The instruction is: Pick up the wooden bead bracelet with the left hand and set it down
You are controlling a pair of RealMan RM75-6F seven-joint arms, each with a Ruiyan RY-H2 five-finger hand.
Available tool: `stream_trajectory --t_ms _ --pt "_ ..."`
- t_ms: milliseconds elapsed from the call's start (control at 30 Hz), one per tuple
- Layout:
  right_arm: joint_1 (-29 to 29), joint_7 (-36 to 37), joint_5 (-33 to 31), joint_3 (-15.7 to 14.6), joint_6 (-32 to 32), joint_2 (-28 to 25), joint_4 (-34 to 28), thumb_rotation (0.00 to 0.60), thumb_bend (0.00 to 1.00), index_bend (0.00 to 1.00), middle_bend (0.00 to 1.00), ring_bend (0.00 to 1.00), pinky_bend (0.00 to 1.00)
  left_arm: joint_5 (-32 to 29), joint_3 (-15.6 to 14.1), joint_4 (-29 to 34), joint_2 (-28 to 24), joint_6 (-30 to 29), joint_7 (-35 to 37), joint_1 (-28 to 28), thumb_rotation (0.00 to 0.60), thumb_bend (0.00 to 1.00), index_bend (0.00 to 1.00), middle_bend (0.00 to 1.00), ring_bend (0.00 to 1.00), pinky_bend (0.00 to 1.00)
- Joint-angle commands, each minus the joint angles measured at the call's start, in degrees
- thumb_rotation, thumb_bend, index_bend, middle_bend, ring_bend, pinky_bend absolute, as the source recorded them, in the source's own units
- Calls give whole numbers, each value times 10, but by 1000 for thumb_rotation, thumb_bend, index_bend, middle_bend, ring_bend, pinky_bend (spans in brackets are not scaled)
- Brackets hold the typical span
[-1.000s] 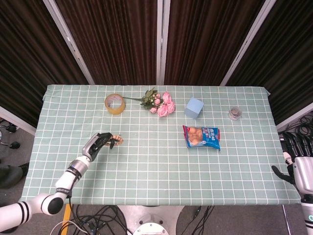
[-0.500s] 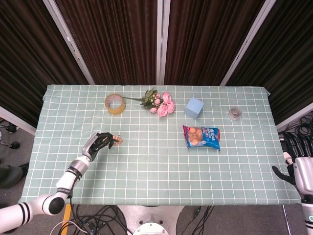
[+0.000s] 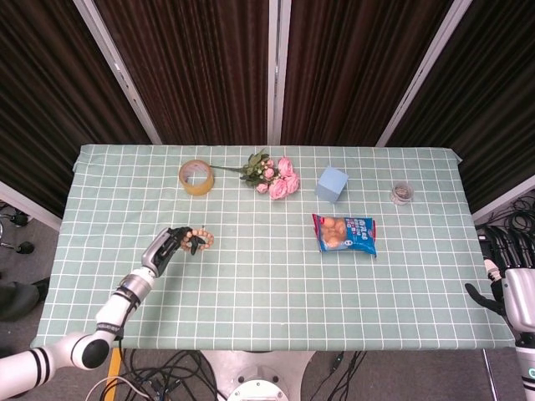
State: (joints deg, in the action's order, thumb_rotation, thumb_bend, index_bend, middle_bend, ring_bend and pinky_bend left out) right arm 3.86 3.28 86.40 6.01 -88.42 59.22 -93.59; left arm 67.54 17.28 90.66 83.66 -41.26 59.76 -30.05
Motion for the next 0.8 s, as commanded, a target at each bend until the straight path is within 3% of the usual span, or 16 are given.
stream_trajectory --t_ms 33,200,333,433,500,633,800 --pt "0 0 0 0 0 0 0 600 59 0 88 0 0 14 -1 -3 0 4 10 0 175 606 602 675 366 90" --pt "1 -1 -2 0 3 1 -1 600 58 0 89 0 0 33 -1 -9 1 7 35 0 148 600 555 646 356 90" --pt "2 -3 -2 0 4 1 -1 600 54 0 89 0 0 40 -3 -14 0 10 45 -1 76 446 562 670 356 82" --pt "2 -2 -3 0 5 1 -1 600 54 0 89 0 0 37 -5 -17 1 11 42 -2 66 425 582 693 356 73" --pt "1 -2 -4 0 5 2 0 600 54 0 89 0 0 31 -5 -17 1 13 40 -3 83 425 604 715 364 72" --pt "2 -2 -5 0 7 2 1 600 55 0 90 0 0 16 -3 -18 2 11 28 -3 178 427 635 746 384 71" --pt "3 -3 -7 1 9 3 2 600 54 0 90 0 0 -4 1 -17 5 8 10 -4 232 427 663 768 404 71"
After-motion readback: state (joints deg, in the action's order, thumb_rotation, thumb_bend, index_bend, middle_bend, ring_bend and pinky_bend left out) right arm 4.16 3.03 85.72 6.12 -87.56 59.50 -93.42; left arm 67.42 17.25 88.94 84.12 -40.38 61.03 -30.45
